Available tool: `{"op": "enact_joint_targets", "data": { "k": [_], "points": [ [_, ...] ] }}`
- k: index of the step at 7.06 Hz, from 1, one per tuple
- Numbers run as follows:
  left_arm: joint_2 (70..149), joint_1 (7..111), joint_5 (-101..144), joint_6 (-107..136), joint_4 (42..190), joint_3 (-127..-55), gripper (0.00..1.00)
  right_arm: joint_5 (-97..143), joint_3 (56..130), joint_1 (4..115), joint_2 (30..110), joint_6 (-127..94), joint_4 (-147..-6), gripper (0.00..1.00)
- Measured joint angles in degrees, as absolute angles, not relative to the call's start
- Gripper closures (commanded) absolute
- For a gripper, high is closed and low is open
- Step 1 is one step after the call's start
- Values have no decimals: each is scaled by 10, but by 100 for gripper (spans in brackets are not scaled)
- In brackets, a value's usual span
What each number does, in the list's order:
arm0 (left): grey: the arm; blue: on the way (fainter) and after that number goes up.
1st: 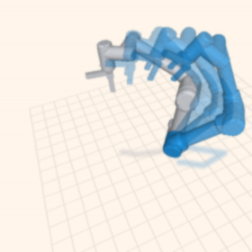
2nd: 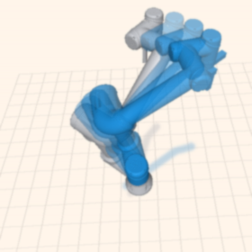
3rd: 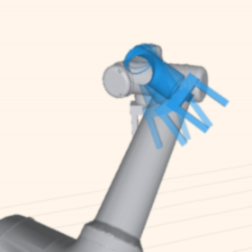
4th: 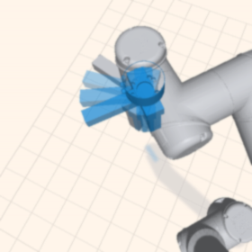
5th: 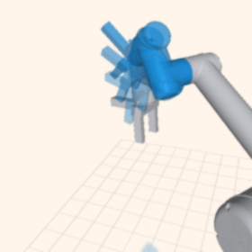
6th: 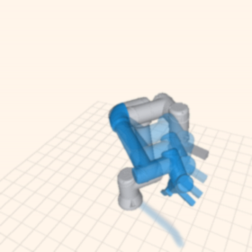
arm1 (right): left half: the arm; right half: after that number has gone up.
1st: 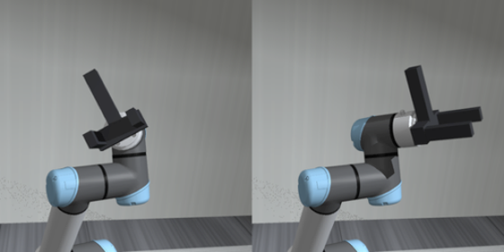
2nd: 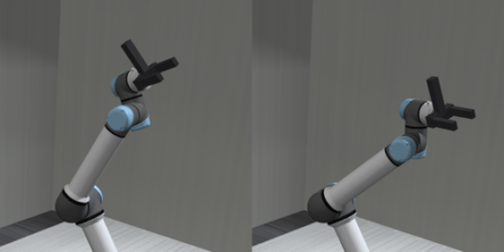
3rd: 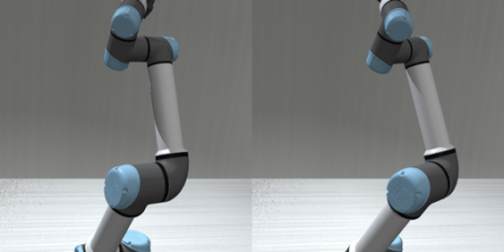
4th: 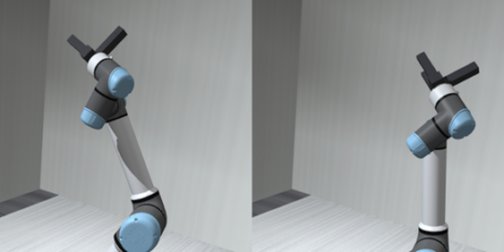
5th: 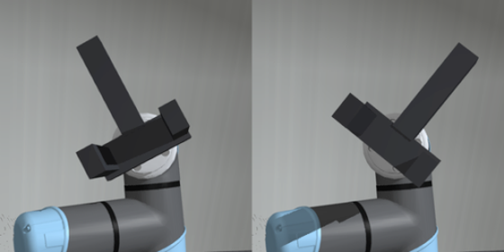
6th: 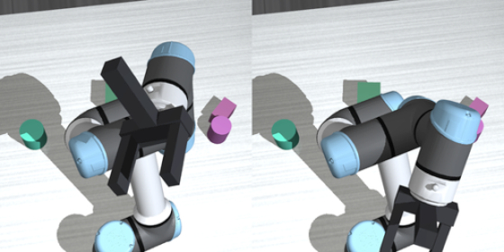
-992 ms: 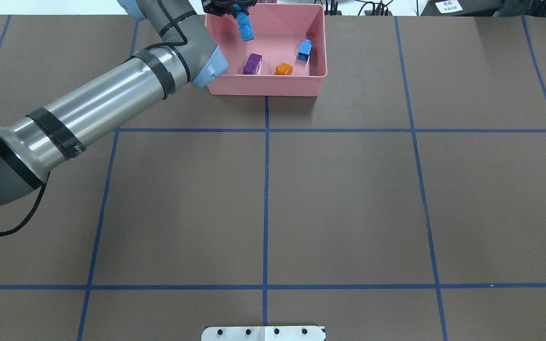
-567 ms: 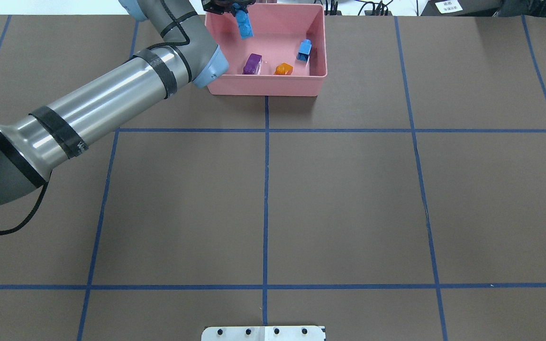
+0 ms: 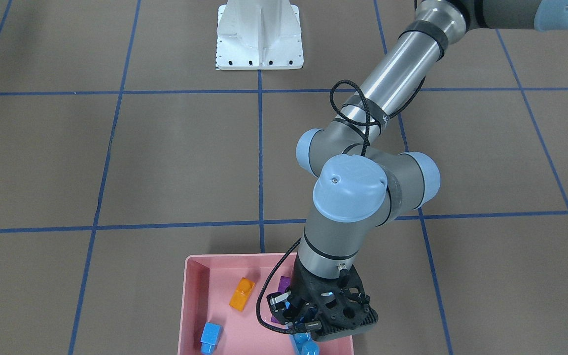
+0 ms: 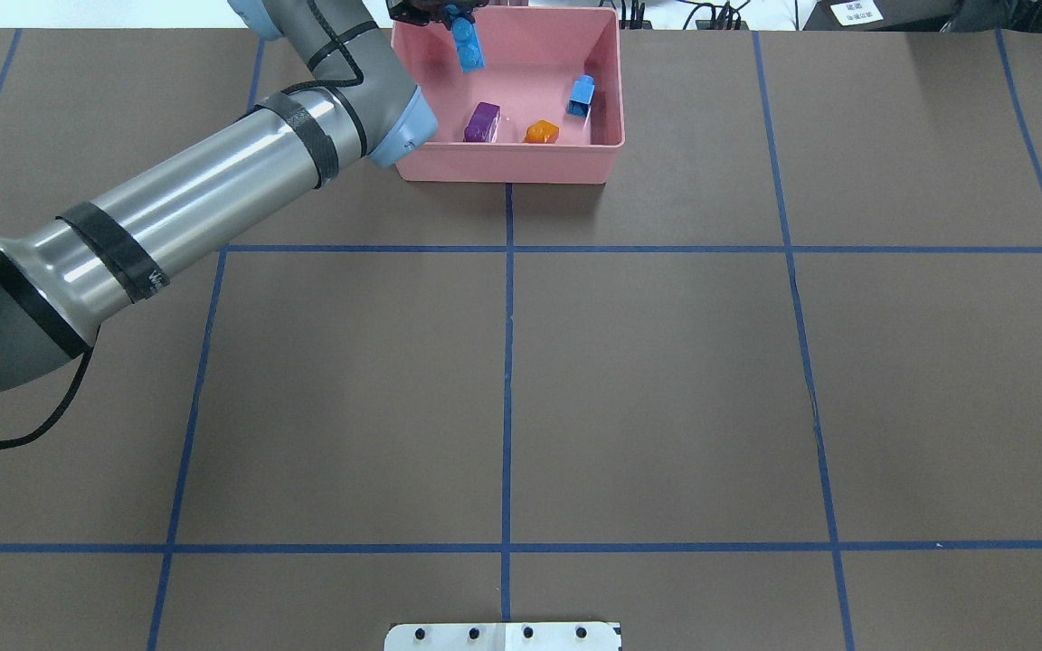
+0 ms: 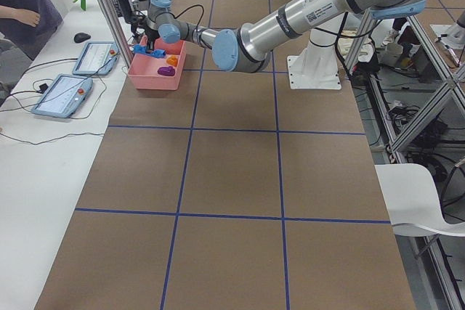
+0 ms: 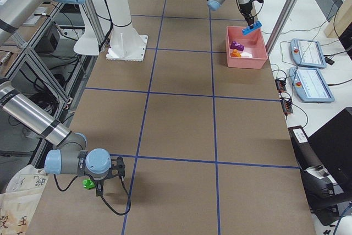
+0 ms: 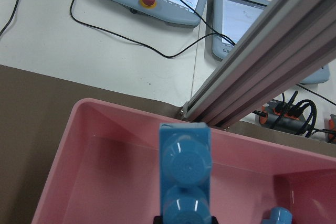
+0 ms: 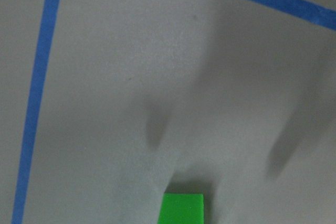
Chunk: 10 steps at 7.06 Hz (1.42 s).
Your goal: Put all blocks into box
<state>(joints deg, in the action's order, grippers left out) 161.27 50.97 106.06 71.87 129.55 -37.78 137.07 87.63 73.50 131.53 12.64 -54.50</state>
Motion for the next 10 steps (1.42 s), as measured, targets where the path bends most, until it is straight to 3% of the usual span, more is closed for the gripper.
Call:
{"op": "enact_joint_targets", "data": {
  "k": [1, 2, 3, 4, 10],
  "points": [
    [1613, 509, 1059, 719, 1295, -378, 98, 1375, 872, 734, 1315, 127, -545, 10],
    [1615, 507, 1054, 719, 1295, -378, 52, 1380, 868, 734, 1315, 127, -545, 40],
    [1616, 503, 1047, 719, 1295, -378, 25, 1385, 865, 733, 1315, 127, -546, 79],
    [1617, 499, 1041, 718, 1295, -379, 0, 1388, 864, 733, 1315, 126, -546, 100],
    [1626, 489, 1023, 721, 1295, -384, 0, 1392, 867, 727, 1316, 155, -540, 100]
  ]
}}
